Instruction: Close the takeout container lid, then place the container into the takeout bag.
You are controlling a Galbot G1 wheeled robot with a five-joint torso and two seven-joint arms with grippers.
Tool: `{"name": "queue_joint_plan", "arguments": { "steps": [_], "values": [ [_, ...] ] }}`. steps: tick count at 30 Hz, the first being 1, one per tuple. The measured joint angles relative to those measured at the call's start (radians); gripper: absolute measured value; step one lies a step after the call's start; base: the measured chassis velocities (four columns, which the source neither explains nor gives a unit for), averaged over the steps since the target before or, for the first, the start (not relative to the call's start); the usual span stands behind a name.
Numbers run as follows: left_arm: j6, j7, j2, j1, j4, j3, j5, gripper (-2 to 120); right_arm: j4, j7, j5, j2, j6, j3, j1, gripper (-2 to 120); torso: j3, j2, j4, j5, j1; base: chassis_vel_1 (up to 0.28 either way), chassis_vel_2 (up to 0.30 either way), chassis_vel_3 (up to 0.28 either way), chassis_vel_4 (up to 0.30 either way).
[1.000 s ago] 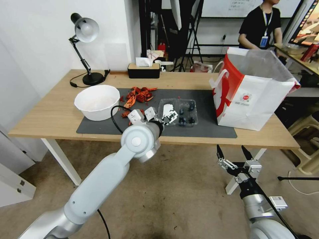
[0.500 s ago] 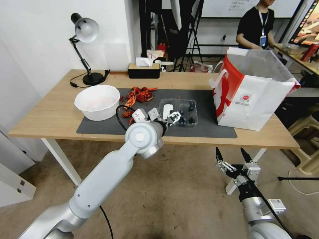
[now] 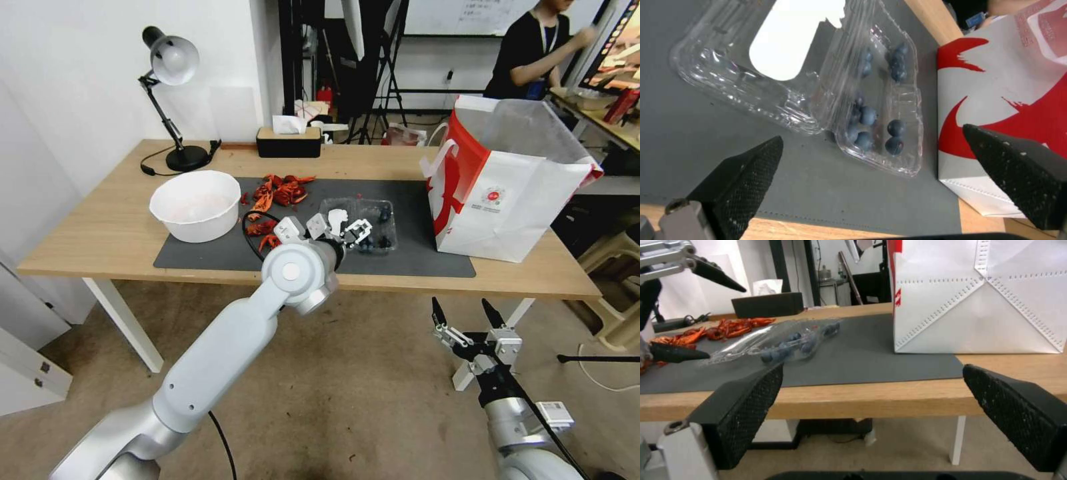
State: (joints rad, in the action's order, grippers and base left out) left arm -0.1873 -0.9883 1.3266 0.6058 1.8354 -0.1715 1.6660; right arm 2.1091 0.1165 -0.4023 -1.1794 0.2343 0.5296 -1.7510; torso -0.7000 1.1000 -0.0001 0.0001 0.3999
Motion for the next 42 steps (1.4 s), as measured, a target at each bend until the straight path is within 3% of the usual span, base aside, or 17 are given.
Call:
{"name": "queue_joint_plan", "arguments": {
  "steps": [42],
  "values": [
    [0.039,0.068,0.037,0.011,-0.086,-0.009,-0.04,100,-0.018,-0.009,0.012,-0.019,0.008,-0.004,-0.008,100,0.0,0.0,0.0001,-0.0001,0.0,0.0,0.0,0.0,0.0]
  ]
}}
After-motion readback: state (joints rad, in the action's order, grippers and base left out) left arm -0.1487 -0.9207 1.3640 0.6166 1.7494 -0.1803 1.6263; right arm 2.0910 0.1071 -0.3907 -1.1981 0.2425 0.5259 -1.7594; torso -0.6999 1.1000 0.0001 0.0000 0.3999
